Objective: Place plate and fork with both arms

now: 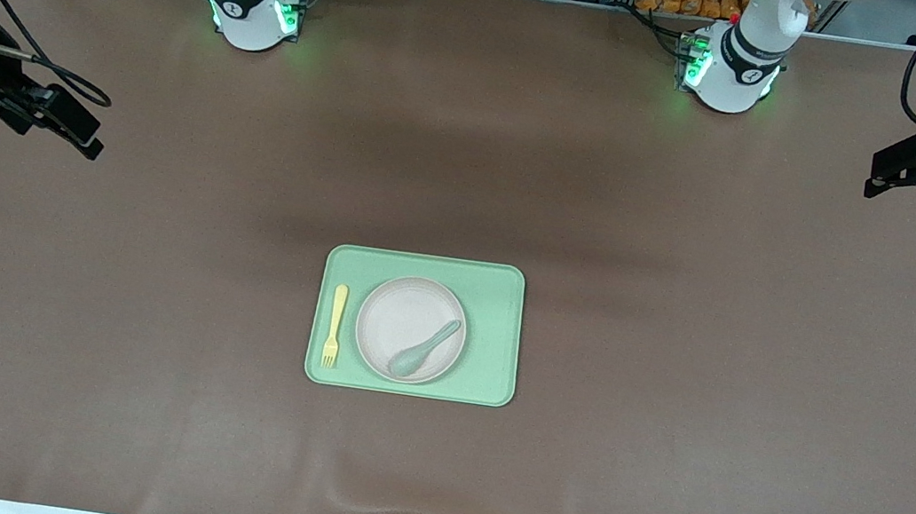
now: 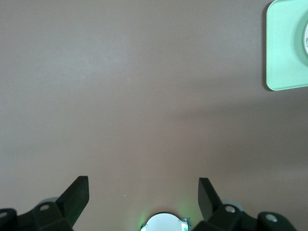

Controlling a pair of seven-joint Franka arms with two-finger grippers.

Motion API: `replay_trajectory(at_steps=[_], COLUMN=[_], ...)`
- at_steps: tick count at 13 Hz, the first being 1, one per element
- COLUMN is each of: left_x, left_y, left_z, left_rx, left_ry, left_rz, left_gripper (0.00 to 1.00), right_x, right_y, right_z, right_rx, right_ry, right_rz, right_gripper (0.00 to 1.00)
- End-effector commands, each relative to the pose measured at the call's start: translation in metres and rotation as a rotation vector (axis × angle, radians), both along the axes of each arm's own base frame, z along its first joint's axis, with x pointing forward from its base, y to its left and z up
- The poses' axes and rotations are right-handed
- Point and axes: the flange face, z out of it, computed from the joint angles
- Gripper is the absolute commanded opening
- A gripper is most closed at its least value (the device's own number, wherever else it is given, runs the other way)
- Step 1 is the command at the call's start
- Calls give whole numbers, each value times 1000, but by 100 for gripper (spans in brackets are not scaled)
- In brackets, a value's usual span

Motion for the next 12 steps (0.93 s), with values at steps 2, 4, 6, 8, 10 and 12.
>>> replay_trajectory(at_steps=[2, 4, 6, 8, 10, 12], left_x=[-5, -9, -9, -8, -8, -7], left_y=[-3, -6, -4, -7, -7, -8], left_z=[5, 6, 6, 4, 4, 3], left_rx=[-13, -9, -11, -11, -11, -9], left_ry=[6, 24, 24, 29, 28, 29], left_rz=[29, 23, 21, 18, 19, 17], left_gripper=[100, 100, 100, 100, 100, 100], right_x=[-3, -9, -13, -10, -9, -11], right_y=[-1, -4, -28, -60, -85, -86], right_z=[13, 12, 7, 8, 7, 8], right_rx=[-50, -53, -72, -84, -93, -88], right_ry=[1, 12, 13, 7, 2, 5], right_rz=[13, 17, 150, 277, 362, 361], right_gripper=[100, 100, 100, 100, 100, 100])
